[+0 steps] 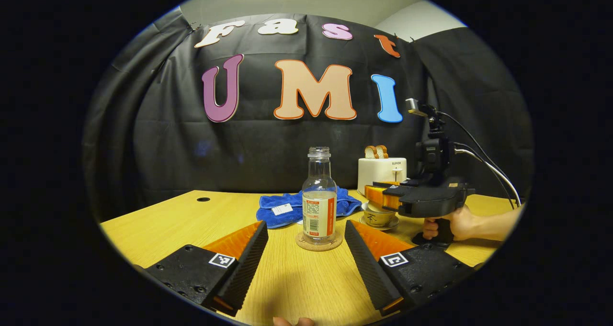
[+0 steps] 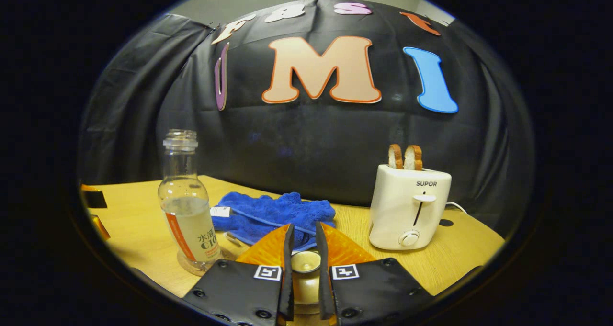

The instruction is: Open the teacup lid with one hand, grasp the water bottle and pour water into the teacup with the other hand; after pouring, place the water bottle on the coaster and then close the teacup lid.

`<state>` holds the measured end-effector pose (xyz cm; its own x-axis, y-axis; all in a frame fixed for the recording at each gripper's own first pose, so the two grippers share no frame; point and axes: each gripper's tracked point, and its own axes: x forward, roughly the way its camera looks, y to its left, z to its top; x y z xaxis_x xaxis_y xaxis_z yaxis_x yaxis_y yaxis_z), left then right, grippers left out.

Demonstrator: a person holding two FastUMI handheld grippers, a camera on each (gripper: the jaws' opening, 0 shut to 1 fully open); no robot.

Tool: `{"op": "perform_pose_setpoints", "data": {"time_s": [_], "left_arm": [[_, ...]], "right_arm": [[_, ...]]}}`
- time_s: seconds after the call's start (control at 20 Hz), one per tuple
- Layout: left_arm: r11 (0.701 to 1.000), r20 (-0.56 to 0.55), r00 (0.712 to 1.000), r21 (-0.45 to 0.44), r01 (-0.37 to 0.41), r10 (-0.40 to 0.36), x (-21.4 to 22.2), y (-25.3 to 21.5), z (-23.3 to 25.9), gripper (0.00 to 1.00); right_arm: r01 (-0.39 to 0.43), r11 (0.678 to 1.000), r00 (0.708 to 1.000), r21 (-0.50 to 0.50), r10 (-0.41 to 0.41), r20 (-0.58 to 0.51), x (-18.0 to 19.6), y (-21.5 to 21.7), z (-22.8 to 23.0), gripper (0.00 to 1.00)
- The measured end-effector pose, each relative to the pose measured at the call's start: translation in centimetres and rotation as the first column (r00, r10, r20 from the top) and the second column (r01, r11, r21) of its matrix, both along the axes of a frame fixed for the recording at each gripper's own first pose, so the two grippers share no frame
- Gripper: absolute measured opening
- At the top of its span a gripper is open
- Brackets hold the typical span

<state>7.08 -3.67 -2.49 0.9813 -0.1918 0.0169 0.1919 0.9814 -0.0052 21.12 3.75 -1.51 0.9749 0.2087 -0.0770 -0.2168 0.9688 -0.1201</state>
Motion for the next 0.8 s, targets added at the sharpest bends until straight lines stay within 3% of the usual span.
{"op": "perform_pose_setpoints", "data": {"time_s": [0.35, 0.7, 0.8], "left_arm": [[1.0, 0.0, 1.0, 0.0, 0.0, 0.0, 0.0, -0.1, 0.0, 0.94], [1.0, 0.0, 1.0, 0.0, 0.0, 0.0, 0.1, 0.0, 0.0, 0.94], [1.0, 0.0, 1.0, 0.0, 0.0, 0.0, 0.1, 0.0, -0.1, 0.94]], "right_arm": [[0.001, 1.0, 0.999, -0.016, -0.002, -0.04, 0.5, 0.1, -0.7, 0.24], [-0.004, 0.997, 0.995, 0.077, 0.012, -0.103, 0.8, -0.6, -1.1, 0.32], [-0.002, 0.996, 0.995, 0.09, 0.011, -0.1, 0.5, -0.9, -0.3, 0.77]]}}
